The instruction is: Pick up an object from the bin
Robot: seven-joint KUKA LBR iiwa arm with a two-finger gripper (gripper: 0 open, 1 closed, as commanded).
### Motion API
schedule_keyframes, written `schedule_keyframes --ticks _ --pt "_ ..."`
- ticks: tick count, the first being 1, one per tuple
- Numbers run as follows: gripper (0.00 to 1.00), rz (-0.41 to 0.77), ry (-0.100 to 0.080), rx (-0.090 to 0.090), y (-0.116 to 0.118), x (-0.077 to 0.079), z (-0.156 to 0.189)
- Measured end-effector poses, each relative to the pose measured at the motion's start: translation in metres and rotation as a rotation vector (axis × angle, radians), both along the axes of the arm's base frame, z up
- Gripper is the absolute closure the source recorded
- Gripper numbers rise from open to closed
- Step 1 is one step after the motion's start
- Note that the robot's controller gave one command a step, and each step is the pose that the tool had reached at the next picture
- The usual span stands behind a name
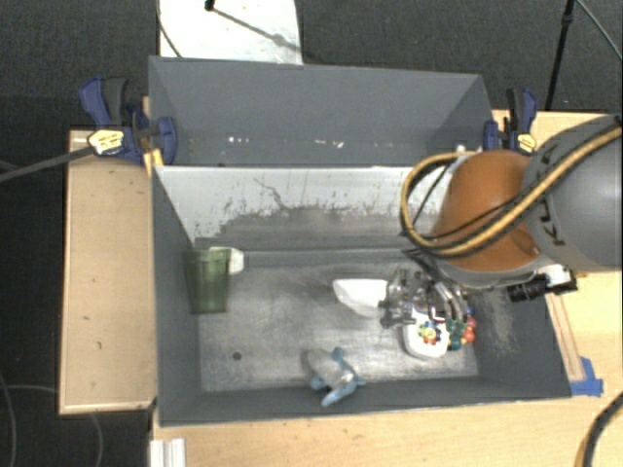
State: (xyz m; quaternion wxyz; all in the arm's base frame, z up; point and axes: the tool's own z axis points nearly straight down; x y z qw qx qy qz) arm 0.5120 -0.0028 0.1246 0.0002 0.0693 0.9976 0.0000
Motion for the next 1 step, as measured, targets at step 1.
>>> schedule_keyframes --ticks 1 --pt "1.0 -0.004 -0.001 -0.001 0.0476 0.0366 -0.0006"
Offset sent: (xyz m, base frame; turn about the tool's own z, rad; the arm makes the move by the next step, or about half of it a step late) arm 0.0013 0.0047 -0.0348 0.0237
